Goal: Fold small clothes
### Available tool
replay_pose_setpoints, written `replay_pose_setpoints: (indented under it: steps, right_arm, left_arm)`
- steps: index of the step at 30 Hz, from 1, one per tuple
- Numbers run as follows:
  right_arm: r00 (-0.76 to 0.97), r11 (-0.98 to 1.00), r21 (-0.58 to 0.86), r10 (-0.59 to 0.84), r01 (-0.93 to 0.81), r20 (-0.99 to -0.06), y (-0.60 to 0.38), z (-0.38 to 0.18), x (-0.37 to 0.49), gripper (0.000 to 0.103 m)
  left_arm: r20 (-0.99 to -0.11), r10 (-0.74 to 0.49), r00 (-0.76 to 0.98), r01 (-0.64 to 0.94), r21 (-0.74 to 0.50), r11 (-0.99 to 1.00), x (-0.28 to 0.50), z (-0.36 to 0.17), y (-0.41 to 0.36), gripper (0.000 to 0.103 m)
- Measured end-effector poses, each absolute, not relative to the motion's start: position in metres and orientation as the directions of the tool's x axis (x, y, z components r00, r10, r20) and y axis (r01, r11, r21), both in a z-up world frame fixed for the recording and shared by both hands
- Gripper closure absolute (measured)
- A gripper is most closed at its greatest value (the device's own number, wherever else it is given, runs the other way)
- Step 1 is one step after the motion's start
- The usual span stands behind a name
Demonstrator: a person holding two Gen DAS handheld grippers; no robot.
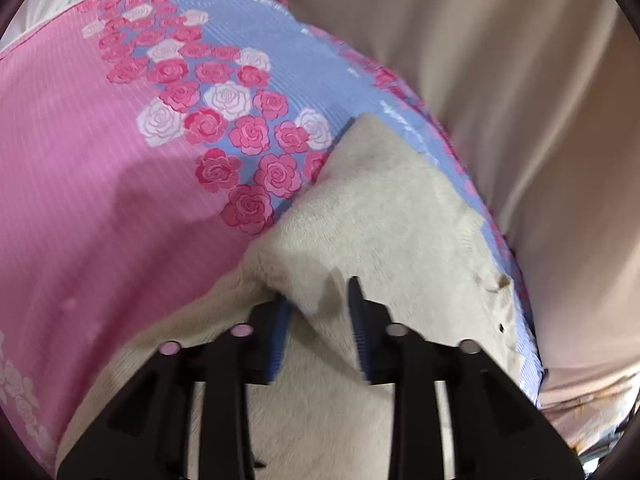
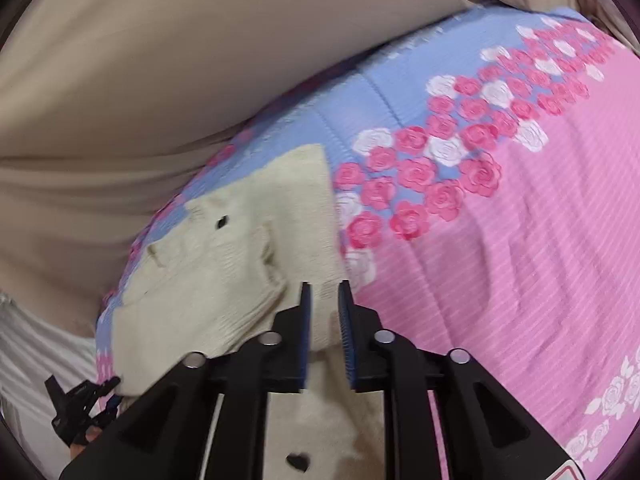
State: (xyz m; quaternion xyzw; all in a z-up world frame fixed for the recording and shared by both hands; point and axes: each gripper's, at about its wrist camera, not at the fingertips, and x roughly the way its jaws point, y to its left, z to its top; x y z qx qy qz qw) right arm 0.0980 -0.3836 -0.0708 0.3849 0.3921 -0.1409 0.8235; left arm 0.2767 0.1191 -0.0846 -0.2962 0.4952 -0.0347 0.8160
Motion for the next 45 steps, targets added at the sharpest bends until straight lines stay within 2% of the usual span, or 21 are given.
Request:
replay_pose_setpoints:
  steps: [4,6,7,8,9,12,13,15,17,18,20,21,23,25,31,34,36,40,42,44,45]
  right_arm:
    - [0.606,0.698,0.505,0.128,0.507,-0.785,-0.369,-0.086,0.137,0.048]
    - [0.585,0.723,0.474,0.119,0.503,-0.802,-0.359,-0.096,0.16,0.046]
    - [0.582,0.736,0.464,0.118,0.492,-0.805,-0.355,-0.097,0.168,0.052]
    - [0.584,0.745,0.463,0.121,0.481,-0.803,-0.352,-0.094,0.17,0.084]
    - [0.603,0.75,0.467,0.115,0.469,-0.79,-0.351,-0.087,0.172,0.09]
    - [0.671,0.739,0.48,0.051,0.472,-0.739,-0.361,-0.068,0.155,0.094]
    - [0.665,0.732,0.47,0.03,0.494,-0.746,-0.367,-0.072,0.15,0.098]
    - [0.593,0.705,0.436,0.027,0.56,-0.805,-0.38,-0.102,0.14,0.098]
    - [0.609,0.702,0.474,0.073,0.531,-0.79,-0.382,-0.111,0.13,0.098]
    - [0.606,0.703,0.472,0.073,0.532,-0.792,-0.382,-0.107,0.131,0.097]
    - [0.618,0.69,0.491,0.081,0.531,-0.782,-0.38,-0.092,0.123,0.084]
    - [0.627,0.69,0.495,0.076,0.528,-0.775,-0.379,-0.085,0.117,0.082]
    - [0.649,0.691,0.499,0.057,0.523,-0.759,-0.374,-0.071,0.089,0.064]
    - [0.639,0.705,0.475,0.04,0.526,-0.768,-0.368,-0.068,0.061,0.053]
    - [0.505,0.729,0.407,0.097,0.551,-0.858,-0.331,-0.103,-0.057,0.053]
    - [0.503,0.72,0.441,0.148,0.536,-0.852,-0.312,-0.111,-0.108,0.049]
    - [0.502,0.722,0.465,0.187,0.513,-0.844,-0.301,-0.111,-0.122,0.044]
    - [0.504,0.75,0.487,0.238,0.448,-0.83,-0.282,-0.112,-0.119,0.034]
    - [0.511,0.751,0.519,0.283,0.409,-0.812,-0.275,-0.113,-0.111,0.034]
    - [0.501,0.785,0.497,0.282,0.37,-0.818,-0.264,-0.113,-0.1,0.038]
    - [0.487,0.792,0.495,0.294,0.357,-0.822,-0.263,-0.114,-0.096,0.058]
  left_arm:
    - [-0.797,-0.318,0.514,-0.253,-0.495,0.831,0.264,-0.082,0.117,0.058]
    - [-0.799,-0.312,0.515,-0.266,-0.495,0.827,0.261,-0.082,0.115,0.055]
    - [-0.8,-0.306,0.515,-0.268,-0.49,0.829,0.258,-0.081,0.116,0.054]
    - [-0.805,-0.294,0.515,-0.27,-0.478,0.836,0.256,-0.082,0.116,0.054]
    - [-0.809,-0.287,0.514,-0.27,-0.47,0.84,0.255,-0.082,0.118,0.054]
    - [-0.82,-0.26,0.51,-0.283,-0.446,0.849,0.254,-0.084,0.125,0.054]
    - [-0.826,-0.25,0.505,-0.293,-0.437,0.851,0.254,-0.087,0.128,0.054]
    - [-0.825,-0.252,0.506,-0.297,-0.441,0.847,0.255,-0.093,0.132,0.054]
    - [-0.829,-0.227,0.512,-0.282,-0.411,0.867,0.256,-0.093,0.127,0.053]
    - [-0.832,-0.211,0.513,-0.269,-0.39,0.881,0.256,-0.092,0.122,0.05]
    - [-0.833,-0.204,0.515,-0.256,-0.376,0.89,0.255,-0.091,0.119,0.05]
    - [-0.832,-0.214,0.513,-0.259,-0.387,0.885,0.254,-0.091,0.121,0.05]
    - [-0.826,-0.243,0.509,-0.27,-0.421,0.866,0.248,-0.088,0.129,0.05]
    - [-0.819,-0.26,0.512,-0.276,-0.443,0.853,0.233,-0.081,0.146,0.049]
    - [-0.841,-0.248,0.481,-0.263,-0.408,0.874,0.16,-0.076,0.197,0.041]
    - [-0.871,-0.246,0.425,-0.292,-0.389,0.874,0.115,-0.087,0.218,0.039]
    - [-0.868,-0.279,0.411,-0.299,-0.417,0.858,0.087,-0.092,0.225,0.036]
    - [-0.862,-0.316,0.397,-0.301,-0.447,0.842,0.052,-0.094,0.209,0.02]
    - [-0.868,-0.306,0.39,-0.284,-0.43,0.857,0.045,-0.094,0.193,0.016]
    - [-0.877,-0.281,0.389,-0.271,-0.4,0.875,0.043,-0.094,0.181,0.019]
    - [-0.883,-0.256,0.393,-0.275,-0.378,0.884,0.043,-0.094,0.177,0.029]
